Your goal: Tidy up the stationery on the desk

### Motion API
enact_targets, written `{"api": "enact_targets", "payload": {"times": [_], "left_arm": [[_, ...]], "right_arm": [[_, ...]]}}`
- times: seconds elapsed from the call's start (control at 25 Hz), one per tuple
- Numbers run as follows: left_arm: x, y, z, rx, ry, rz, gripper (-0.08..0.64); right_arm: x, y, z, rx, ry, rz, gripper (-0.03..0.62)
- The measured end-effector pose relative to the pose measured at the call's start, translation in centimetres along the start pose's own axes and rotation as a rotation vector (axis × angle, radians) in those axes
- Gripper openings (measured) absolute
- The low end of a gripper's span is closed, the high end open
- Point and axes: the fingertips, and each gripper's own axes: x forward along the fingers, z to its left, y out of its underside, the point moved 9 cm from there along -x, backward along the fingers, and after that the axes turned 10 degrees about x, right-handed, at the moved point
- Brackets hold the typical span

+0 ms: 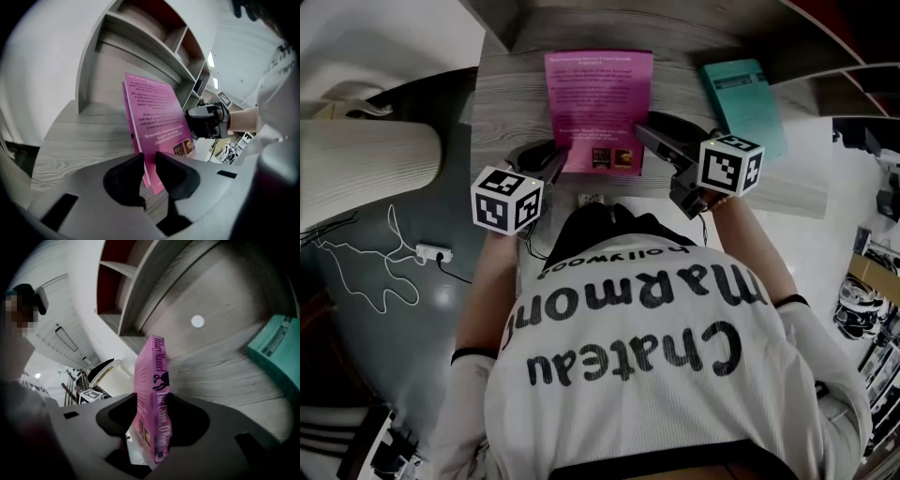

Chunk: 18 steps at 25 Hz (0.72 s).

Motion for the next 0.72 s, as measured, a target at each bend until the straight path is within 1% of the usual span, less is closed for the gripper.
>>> {"api": "enact_targets", "payload": {"times": [0.12,0.24,0.4,0.52,0.64,0.72], "left_arm": [[-0.19,-0.36,0.07,0.124,-0.075,-0.065,0.084],[-0.11,-0.4,0.0,0.224,-0.12,-0.092,0.082],[0.02,-0.28,-0.22,0.327,-0.139,-0.115,0.083],[-0.02,-0.08,-0.55,0.441,-0.155,-0.116,0.084],[-0.06,0.33,-0.5,0.555,-0.159,-0.091,0.085],[-0.2,0.36,-0.65,0.581,-0.16,-0.073,0.086]], "right_arm": [[-0.04,-0.48,0.58,-0.106,-0.011,0.016,0.21],[-0.01,-0.29,0.65,-0.17,0.015,0.031,0.21],[-0.28,0.03,0.64,-0.22,0.037,0.051,0.21],[-0.44,0.06,0.88,-0.276,0.041,0.086,0.212],[-0.42,0.0,1.17,-0.331,0.036,0.131,0.238],[-0.36,-0.07,1.19,-0.355,0.033,0.153,0.25]]}}
